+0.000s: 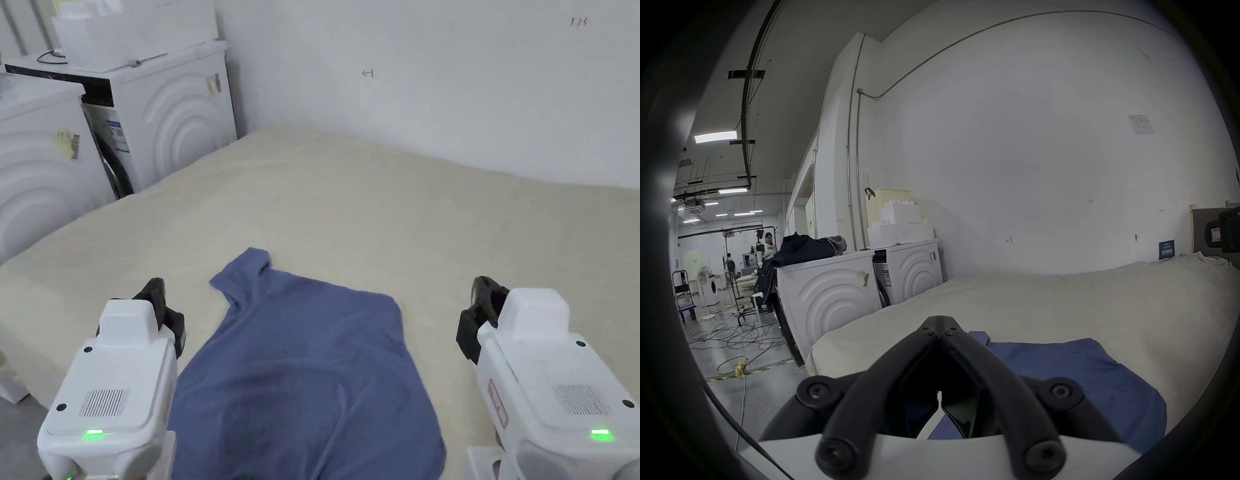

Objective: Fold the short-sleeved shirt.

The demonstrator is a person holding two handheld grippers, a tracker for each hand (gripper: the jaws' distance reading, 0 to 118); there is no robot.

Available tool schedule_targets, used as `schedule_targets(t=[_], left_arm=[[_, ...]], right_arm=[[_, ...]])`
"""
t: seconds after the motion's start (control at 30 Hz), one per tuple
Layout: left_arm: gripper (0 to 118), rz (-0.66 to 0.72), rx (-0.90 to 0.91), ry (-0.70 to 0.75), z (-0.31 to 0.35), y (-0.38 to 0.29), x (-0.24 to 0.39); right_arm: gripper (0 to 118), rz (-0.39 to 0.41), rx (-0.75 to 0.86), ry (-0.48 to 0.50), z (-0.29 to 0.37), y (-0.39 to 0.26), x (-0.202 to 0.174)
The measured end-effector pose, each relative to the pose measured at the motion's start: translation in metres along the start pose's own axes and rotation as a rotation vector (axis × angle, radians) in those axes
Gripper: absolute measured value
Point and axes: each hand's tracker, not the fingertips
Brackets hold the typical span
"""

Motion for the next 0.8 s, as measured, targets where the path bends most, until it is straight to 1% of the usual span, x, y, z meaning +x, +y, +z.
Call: schedule_targets(t=[0.17, 0.27, 0.47, 0.6, 0.7, 0.73, 0.77, 0.8], left_arm=[[0, 0.003, -0.006, -0.007, -0.002, -0.001, 0.000], [0, 0.028, -0.027, -0.057, -0.008, 0.002, 0.005], [0, 0.092, -0.125, -0.169, -0.040, 0.010, 0.019], [0, 0.119, -0.276, -0.243, -0.079, 0.009, 0.036], [6, 0.153, -0.406, -0.310, -0.113, 0.003, 0.048], [11, 0.159, -0.456, -0.326, -0.124, 0.000, 0.053], [21, 0.161, -0.515, -0.347, -0.137, -0.004, 0.059], [36, 0.168, -0.552, -0.352, -0.149, -0.010, 0.064]], right_arm=[[1, 0.006, -0.008, 0.007, 0.000, -0.002, -0.001], [1, 0.008, -0.011, 0.005, -0.001, -0.002, 0.001], [1, 0.006, -0.016, -0.012, -0.003, -0.001, 0.013], [1, 0.003, -0.024, -0.026, -0.007, -0.001, 0.021], [1, -0.008, -0.030, -0.031, -0.011, -0.002, 0.027], [1, -0.011, -0.032, -0.034, -0.012, -0.002, 0.029], [1, -0.014, -0.034, -0.030, -0.013, -0.002, 0.030], [1, -0.016, -0.035, -0.034, -0.015, -0.002, 0.031]])
